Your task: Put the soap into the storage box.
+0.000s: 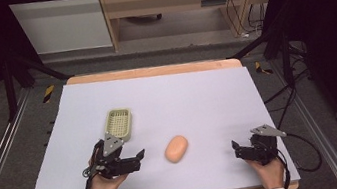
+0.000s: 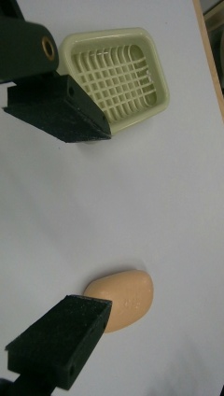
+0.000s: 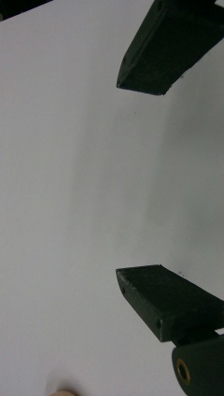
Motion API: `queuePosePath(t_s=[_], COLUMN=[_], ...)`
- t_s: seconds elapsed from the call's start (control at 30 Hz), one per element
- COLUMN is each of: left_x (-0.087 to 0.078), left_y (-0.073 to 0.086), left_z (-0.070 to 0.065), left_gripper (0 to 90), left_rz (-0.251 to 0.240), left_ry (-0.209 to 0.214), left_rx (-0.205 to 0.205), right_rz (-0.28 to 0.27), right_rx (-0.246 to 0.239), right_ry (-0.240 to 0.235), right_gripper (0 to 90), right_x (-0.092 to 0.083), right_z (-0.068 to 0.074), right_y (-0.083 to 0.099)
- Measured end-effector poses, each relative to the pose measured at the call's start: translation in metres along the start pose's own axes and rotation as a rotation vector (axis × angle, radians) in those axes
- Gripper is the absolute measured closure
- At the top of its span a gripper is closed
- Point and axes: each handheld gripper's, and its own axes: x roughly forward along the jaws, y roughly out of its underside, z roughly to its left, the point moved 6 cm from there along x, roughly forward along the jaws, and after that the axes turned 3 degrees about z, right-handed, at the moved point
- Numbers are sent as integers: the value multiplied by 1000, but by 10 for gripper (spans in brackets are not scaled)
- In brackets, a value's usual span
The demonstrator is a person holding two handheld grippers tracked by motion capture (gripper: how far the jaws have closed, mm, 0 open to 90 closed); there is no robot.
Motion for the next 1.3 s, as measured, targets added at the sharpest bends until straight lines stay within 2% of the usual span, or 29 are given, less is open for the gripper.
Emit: queuePosePath(t_s=[0.3, 0.33, 0.5, 1.2, 1.3], left_x=[7, 10, 16, 35, 37], left_y=[-12, -14, -17, -25, -25], left_z=[-12, -15, -20, -36, -39], left_gripper=[140, 140, 140, 148, 149], left_rz=[-9, 1, 9, 38, 45], left_ry=[16, 13, 21, 56, 61], left_rx=[9, 23, 22, 25, 38], right_rz=[1, -1, -3, -4, -4], right_rx=[0, 1, 1, 2, 1], right_ry=[-3, -2, -4, -7, -8], right_gripper=[88, 88, 88, 88, 88], right_x=[0, 0, -1, -1, -1], right_z=[0, 0, 0, -1, -1], right_y=[0, 0, 0, 0, 0])
